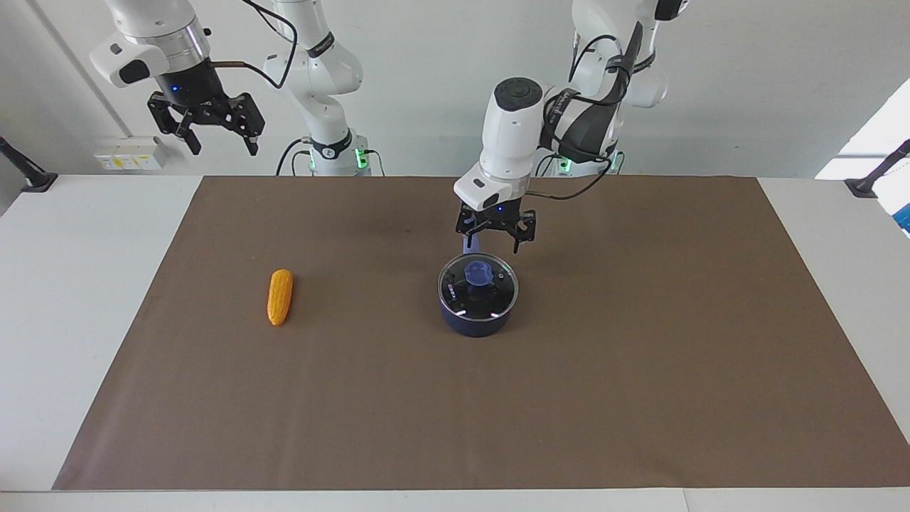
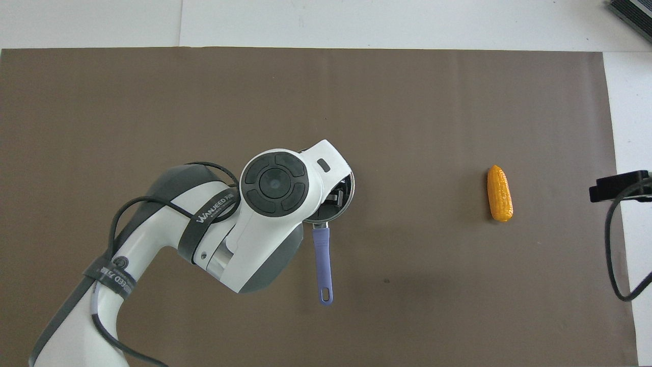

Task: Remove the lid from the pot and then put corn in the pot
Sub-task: 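Reach the left gripper over the pot toward the lid knob, then lower the left gripper and grasp the blue lid knob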

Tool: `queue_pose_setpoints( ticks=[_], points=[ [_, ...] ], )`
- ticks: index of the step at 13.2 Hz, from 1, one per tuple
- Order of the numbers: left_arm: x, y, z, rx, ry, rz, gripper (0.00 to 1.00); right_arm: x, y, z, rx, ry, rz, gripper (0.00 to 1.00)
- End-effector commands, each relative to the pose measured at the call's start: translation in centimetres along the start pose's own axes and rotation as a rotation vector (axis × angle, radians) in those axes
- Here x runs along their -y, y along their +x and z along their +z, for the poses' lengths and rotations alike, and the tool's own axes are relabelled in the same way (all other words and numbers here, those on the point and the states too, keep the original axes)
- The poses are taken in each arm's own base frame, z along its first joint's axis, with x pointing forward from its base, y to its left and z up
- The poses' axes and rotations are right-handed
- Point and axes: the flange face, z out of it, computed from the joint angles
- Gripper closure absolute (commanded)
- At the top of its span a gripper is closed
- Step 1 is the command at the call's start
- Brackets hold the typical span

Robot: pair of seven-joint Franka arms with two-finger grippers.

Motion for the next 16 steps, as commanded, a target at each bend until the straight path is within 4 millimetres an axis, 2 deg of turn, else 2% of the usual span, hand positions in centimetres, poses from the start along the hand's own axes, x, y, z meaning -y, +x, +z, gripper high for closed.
queue_pose_setpoints(
  ticks=[1,4,8,12,16],
  points=[
    [-2.2,1.1,1.9,-0.035,0.000,-0.052,0.00,-0.2,-0.1,-0.3,-0.012,0.012,-0.022,0.00],
    [-2.5,1.3,3.2,-0.030,0.000,-0.062,0.00,-0.2,-0.1,-0.3,-0.012,0.012,-0.022,0.00],
    [-1.8,2.4,2.9,-0.068,-0.020,-0.081,0.00,-0.2,-0.1,-0.3,-0.012,0.012,-0.022,0.00],
    [-1.5,2.8,4.9,-0.065,0.003,-0.077,0.00,-0.2,-0.1,-0.3,-0.012,0.012,-0.022,0.00],
    [-1.3,2.9,4.9,-0.068,0.011,-0.071,0.01,-0.2,-0.1,-0.3,-0.012,0.012,-0.022,0.00]
  ],
)
